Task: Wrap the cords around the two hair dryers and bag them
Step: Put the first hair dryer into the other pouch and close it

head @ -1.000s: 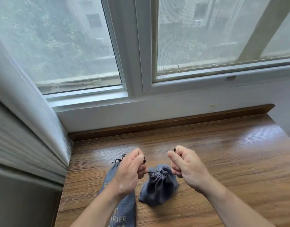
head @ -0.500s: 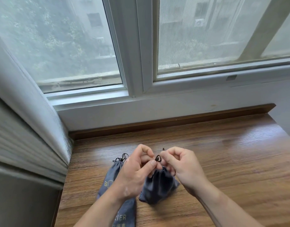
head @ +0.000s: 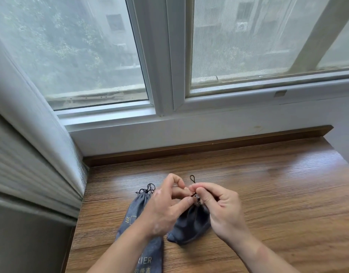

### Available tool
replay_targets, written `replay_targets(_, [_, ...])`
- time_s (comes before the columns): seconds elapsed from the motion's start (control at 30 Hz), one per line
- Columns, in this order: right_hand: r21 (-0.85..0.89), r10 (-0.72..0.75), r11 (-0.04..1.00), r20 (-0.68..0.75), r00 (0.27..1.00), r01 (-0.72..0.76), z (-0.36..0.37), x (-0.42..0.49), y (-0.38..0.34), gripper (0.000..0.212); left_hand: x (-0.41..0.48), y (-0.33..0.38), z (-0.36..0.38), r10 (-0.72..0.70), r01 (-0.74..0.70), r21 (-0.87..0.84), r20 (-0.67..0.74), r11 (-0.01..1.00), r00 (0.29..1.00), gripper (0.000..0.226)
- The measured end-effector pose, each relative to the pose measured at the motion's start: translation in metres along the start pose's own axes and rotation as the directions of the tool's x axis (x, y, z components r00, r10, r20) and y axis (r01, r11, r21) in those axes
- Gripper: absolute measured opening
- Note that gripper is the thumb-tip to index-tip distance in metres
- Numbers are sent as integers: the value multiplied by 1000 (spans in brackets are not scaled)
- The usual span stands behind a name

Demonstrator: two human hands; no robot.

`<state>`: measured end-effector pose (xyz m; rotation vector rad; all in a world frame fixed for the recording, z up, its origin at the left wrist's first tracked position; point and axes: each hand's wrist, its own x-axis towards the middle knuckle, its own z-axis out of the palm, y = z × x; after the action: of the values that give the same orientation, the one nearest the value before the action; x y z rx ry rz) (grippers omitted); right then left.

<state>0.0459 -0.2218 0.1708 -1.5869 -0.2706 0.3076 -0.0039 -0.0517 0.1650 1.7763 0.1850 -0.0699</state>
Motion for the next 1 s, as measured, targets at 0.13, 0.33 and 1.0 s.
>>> replay_targets(0.13, [-3,19,1000,30,999,-19,-2,3,3,30,2,-6,4,51,-40,182,-52,982,997,23])
replay_targets(0.33, [-78,80,994,117,990,-71,-12,12,5,24,10,-4,2,-98,101,119,-30,988,995,11])
replay_targets(1.0, [-525,-382,739,190,905,422,-19,18,24,17,16,2,-2,-254,288,-111,247,951,935,29])
